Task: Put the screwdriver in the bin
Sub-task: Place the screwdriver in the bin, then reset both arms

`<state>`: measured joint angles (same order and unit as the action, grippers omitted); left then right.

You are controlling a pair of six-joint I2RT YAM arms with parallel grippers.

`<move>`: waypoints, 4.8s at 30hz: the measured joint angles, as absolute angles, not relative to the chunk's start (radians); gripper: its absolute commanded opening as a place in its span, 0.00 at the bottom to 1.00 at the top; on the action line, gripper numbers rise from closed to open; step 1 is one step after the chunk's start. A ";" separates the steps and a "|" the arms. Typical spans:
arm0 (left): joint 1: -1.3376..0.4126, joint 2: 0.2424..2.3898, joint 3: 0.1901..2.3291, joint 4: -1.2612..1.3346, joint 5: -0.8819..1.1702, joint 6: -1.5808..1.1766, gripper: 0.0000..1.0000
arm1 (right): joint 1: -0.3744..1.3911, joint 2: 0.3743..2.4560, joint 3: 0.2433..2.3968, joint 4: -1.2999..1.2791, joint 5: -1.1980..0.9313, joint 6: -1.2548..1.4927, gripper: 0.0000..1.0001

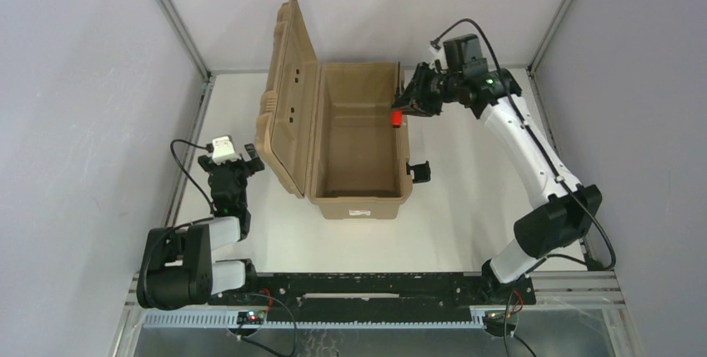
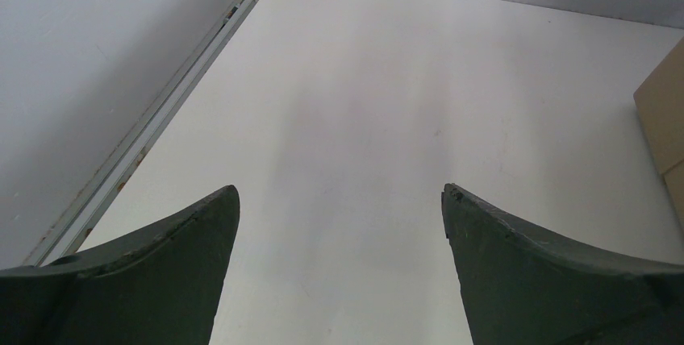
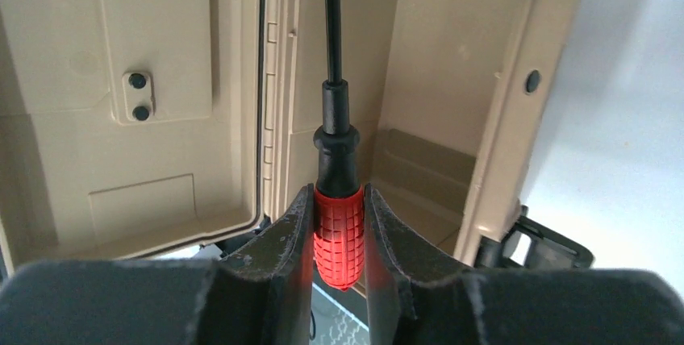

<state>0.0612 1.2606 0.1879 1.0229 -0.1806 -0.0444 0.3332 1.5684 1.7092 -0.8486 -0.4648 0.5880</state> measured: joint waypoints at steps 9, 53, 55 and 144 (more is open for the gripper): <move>0.061 1.261 0.188 1.023 -0.181 -0.044 1.00 | 0.507 1.767 1.890 -0.904 -0.256 0.657 0.15; 0.061 1.261 0.188 1.023 -0.181 -0.044 1.00 | 0.676 2.358 2.153 -1.076 0.121 0.685 0.14; 0.061 1.261 0.188 1.023 -0.181 -0.044 1.00 | 0.676 2.366 2.151 -1.069 0.117 0.681 0.15; 0.061 1.261 0.188 1.023 -0.181 -0.044 1.00 | 0.244 1.403 1.339 -0.581 0.076 0.269 1.00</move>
